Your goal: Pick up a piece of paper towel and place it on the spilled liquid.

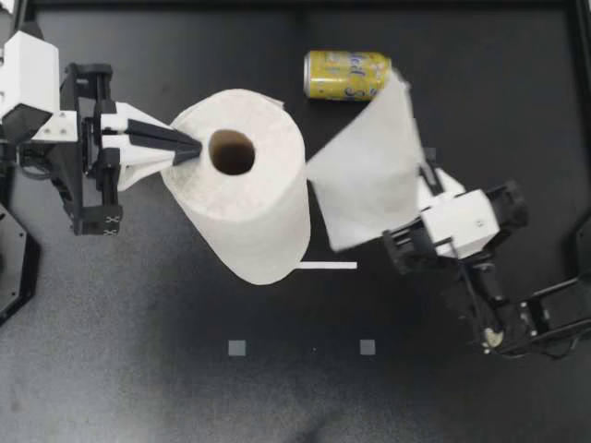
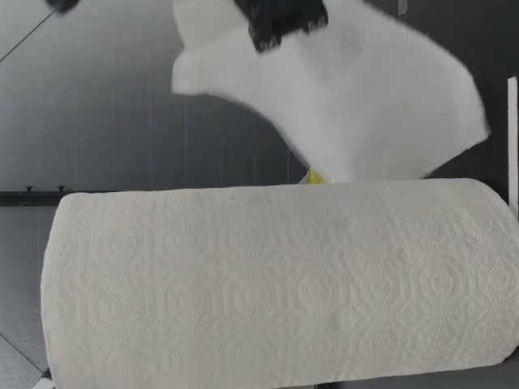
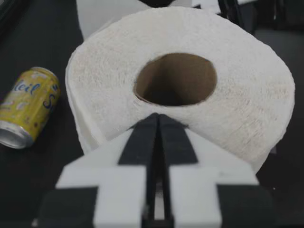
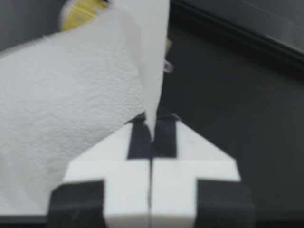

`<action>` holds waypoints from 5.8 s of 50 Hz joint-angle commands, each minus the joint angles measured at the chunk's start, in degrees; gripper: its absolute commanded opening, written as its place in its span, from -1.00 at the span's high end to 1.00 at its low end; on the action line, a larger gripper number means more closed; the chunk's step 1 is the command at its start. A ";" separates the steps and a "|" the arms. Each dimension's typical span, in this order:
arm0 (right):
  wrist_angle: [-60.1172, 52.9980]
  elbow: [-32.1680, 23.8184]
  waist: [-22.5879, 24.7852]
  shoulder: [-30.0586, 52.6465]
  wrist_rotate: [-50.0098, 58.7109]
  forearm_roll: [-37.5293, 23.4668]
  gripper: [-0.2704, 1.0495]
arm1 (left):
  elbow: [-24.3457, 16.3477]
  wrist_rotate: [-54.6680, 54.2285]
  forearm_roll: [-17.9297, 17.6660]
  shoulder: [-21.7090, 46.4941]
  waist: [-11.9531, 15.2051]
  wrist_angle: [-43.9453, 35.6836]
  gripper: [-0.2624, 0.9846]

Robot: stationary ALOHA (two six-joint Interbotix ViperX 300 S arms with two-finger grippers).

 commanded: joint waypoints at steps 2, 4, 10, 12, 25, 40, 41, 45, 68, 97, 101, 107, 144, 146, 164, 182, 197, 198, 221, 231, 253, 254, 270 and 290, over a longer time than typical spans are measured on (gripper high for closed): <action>2.02 1.85 0.00 -3.34 -0.79 2.55 0.75 | 1.58 -0.26 -0.26 1.85 0.53 2.02 0.47; 3.60 3.34 0.09 -4.22 -1.67 3.96 0.75 | 1.58 -0.44 -0.26 1.85 0.53 2.02 0.47; 6.06 6.77 0.00 -7.12 -4.22 6.42 0.75 | 1.58 -0.44 -0.26 1.76 0.62 1.93 0.47; 6.06 7.56 0.09 -8.00 -4.92 6.50 0.75 | 1.58 -0.44 -0.26 1.85 0.62 1.76 0.47; -2.99 11.25 -1.93 -14.06 -4.75 3.08 0.75 | 1.67 -0.44 -0.26 1.76 0.62 -1.14 0.47; -18.19 17.40 -18.54 -18.37 -4.48 -5.98 0.75 | 1.76 -0.18 -0.26 0.97 0.62 -5.10 0.47; -19.34 17.67 -20.21 -18.81 -4.48 -7.38 0.75 | 1.67 -0.18 -0.26 0.97 0.53 -5.27 0.47; -23.82 18.19 -25.58 -19.69 -4.48 -11.34 0.75 | 1.76 -0.35 -0.26 0.70 0.62 -5.80 0.47; -49.31 14.68 -50.45 -11.87 -5.01 -27.07 0.75 | 1.67 -0.44 -0.26 0.70 0.53 -6.77 0.47; -60.56 5.71 -63.98 -0.88 -11.78 -33.13 0.75 | 1.41 -0.53 -0.35 0.70 0.53 -6.77 0.47; -61.44 4.48 -64.51 0.70 -12.66 -33.13 0.75 | 1.32 -0.53 -0.35 0.70 0.53 -6.77 0.47; -62.67 3.25 -64.69 2.29 -13.01 -33.05 0.75 | 1.23 -0.53 -0.35 0.70 0.62 -6.77 0.47; -59.24 3.25 -65.74 0.18 -13.18 -30.94 -0.46 | 1.05 -0.53 -0.35 0.62 0.53 -7.21 0.47; -59.24 3.52 -65.83 -0.62 -13.45 -30.76 -0.46 | 1.05 -0.44 -0.35 0.62 0.53 -7.82 0.47; -55.99 5.63 -65.13 -12.74 -21.36 -26.19 -0.46 | 0.00 0.53 -0.35 -1.58 0.53 -12.66 0.47; -71.98 4.66 -51.06 -37.71 -26.98 -21.27 -0.39 | 0.97 0.79 0.09 -6.86 -2.02 -19.34 0.47; -90.44 6.50 -39.20 -52.29 -25.31 -19.51 0.04 | 2.99 0.53 1.58 -8.70 -3.96 -21.97 0.47; -90.88 6.50 -38.50 -52.47 -25.31 -19.42 0.06 | 2.99 0.62 1.67 -8.70 -4.13 -22.06 0.47; -90.70 5.10 -33.57 -51.06 -25.40 -17.84 0.18 | 3.43 0.35 1.58 -8.53 -5.71 -23.29 0.47; -90.62 5.27 -33.57 -51.86 -25.40 -17.84 0.18 | 4.57 0.18 1.49 -8.53 -5.71 -26.19 0.47; -90.62 5.27 -33.57 -52.47 -25.40 -17.75 0.18 | 4.48 0.35 1.49 -7.73 -5.71 -26.28 0.47; -90.70 5.27 -33.57 -52.47 -25.40 -17.75 0.18 | 4.48 0.35 1.49 -7.73 -5.63 -26.28 0.47; -90.62 5.10 -33.57 -52.56 -25.40 -17.84 0.18 | 3.96 0.26 1.49 -6.86 -5.71 -26.19 0.47; -90.70 5.10 -33.57 -52.56 -25.40 -17.75 0.18 | 3.60 0.53 1.49 -6.86 -5.71 -26.19 0.47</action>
